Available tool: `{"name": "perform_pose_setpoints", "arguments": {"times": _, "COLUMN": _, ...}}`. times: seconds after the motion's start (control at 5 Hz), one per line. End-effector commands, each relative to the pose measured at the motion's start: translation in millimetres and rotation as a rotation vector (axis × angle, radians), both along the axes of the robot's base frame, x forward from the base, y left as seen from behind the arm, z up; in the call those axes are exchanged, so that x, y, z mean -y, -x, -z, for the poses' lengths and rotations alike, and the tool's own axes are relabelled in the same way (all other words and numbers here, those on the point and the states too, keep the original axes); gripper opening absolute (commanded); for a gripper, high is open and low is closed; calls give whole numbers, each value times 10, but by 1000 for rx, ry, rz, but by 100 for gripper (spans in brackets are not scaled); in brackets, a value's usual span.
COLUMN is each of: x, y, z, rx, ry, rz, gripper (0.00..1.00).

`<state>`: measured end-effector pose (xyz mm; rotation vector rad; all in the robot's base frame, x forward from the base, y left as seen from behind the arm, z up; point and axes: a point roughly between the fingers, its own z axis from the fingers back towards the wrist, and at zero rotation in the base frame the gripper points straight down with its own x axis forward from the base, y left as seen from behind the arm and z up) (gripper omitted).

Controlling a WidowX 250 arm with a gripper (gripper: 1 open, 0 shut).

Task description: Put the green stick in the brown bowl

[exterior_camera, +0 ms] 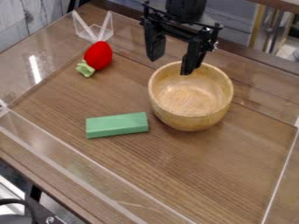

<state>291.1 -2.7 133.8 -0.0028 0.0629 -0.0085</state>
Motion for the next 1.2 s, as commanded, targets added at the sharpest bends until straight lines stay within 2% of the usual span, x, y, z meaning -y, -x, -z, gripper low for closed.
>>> {"name": "perform_pose_setpoints", "arguments": {"times": 0.0, "x": -83, "y": 69, "z": 36, "rx": -25, "ry": 6, "rz": 110, "gripper": 100}}
{"name": "perform_pose_setpoints", "arguments": {"times": 0.2, "x": -75, "y": 164, "z": 103, "rx": -46, "ry": 15, "rz": 256, "gripper": 100}}
{"name": "perform_pose_setpoints", "arguments": {"times": 0.4, "x": -175, "y": 400, "z": 169, "rx": -36, "ry": 15, "rz": 388, "gripper": 100}}
{"name": "perform_pose_setpoints", "arguments": {"times": 0.6, "x": -335, "y": 607, "z": 256, "rx": -17, "ry": -6, "rz": 479, "gripper": 100}}
{"name": "perform_pose_setpoints", "arguments": {"times": 0.8, "x": -616, "y": 766, "z": 301, "rx": 11, "ry": -18, "rz": 566, "gripper": 100}}
{"name": "perform_pose_setpoints", "arguments": {"times": 1.0, "x": -828, "y": 868, "z": 375, "rx": 38, "ry": -14, "rz": 635, "gripper": 100}}
